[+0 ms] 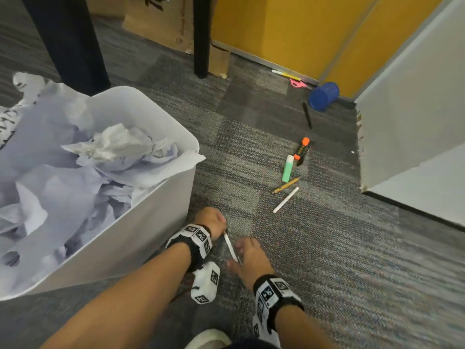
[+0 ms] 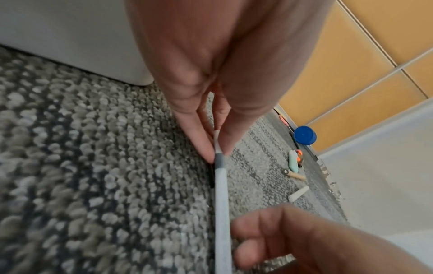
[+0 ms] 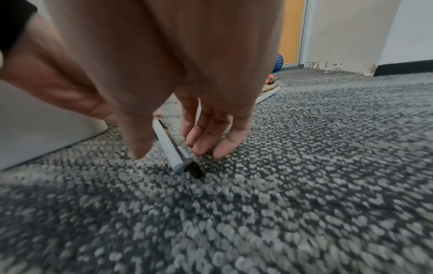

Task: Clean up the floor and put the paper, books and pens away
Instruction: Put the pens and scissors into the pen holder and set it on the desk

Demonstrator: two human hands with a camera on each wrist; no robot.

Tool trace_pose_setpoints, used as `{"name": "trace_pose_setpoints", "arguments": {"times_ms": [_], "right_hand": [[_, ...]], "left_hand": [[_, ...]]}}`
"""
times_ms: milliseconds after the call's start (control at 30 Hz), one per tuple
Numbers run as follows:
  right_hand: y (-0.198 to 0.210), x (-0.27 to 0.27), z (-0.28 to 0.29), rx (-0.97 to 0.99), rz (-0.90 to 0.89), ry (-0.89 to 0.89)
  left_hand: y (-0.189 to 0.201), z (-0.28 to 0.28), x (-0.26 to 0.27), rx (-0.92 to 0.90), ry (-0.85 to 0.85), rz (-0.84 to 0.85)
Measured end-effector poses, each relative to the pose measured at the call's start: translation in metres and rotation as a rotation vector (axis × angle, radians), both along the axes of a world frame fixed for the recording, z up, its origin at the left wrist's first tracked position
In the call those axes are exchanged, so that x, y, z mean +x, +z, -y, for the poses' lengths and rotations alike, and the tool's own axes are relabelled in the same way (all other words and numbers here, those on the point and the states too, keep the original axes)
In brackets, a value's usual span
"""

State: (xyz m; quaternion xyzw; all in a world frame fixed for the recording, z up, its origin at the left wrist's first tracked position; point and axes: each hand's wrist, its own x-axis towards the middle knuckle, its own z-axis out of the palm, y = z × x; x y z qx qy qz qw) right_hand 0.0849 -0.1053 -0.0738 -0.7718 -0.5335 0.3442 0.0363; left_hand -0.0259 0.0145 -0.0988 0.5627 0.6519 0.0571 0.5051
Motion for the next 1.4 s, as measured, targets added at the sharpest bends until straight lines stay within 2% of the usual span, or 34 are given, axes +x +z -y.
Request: {"name": "trace_pose_setpoints", "arguments": {"times_ms": [133,233,400,467,533,567,633,733,867,933,1033,1133,1233,1300,1367,1400], "right_hand": [[-0.002,0.008,-0.009,-0.026,0.100,0.034],[0.000,0.020,-0.010,-0.020,0.173,0.109],[-0.001,0.050,-0.008,-0.010,0.108,0.047],[-0.001,0.063,-0.004,0.024,0.035,-0.009],[0.001,0.074,0.000,0.065,-0.065,-0.104],[0.001,0.078,0.002,0.074,-0.118,-0.144],[0.001,0.085,0.003,0.045,-0.119,-0.178],[0.001,0.090,0.005,-0.055,0.013,-0.164],[0.000,0.086,0.008,-0.092,0.077,-0.198],[-0.001,0.080,0.008,-0.039,-0.096,-0.287],[0.003,0.070,0.005,-0.017,-0.468,-0.440],[0.014,0.064,-0.005,-0.001,-0.609,-0.477],[0.025,0.071,-0.014,0.009,-0.666,-0.487],[0.033,0.083,-0.018,0.020,-0.707,-0.487],[0.039,0.095,-0.023,0.075,-0.779,-0.584],[0.038,0.102,-0.028,0.115,-0.828,-0.686]], "left_hand": [[-0.013,-0.001,0.001,-0.101,0.080,0.180],[-0.008,0.004,-0.001,-0.145,0.112,0.278],[0.002,0.008,0.000,-0.096,0.135,0.322],[0.007,0.009,-0.001,-0.027,-0.067,0.226],[0.010,0.014,-0.003,0.080,-0.365,0.008],[0.010,0.016,-0.004,0.121,-0.452,-0.072],[0.006,0.018,-0.005,0.184,-0.505,-0.170],[0.009,0.016,-0.004,0.241,-0.590,-0.298],[0.016,0.012,0.002,0.220,-0.561,-0.296],[0.015,0.014,0.010,0.185,-0.472,-0.207],[0.016,0.021,0.028,0.066,-0.315,0.082],[0.022,0.026,0.053,0.086,-0.335,0.251],[0.029,0.027,0.078,0.127,-0.306,0.327],[0.031,0.022,0.092,0.165,-0.318,0.304],[0.032,0.014,0.105,0.223,-0.399,0.222],[0.034,0.011,0.110,0.246,-0.441,0.191]]}}
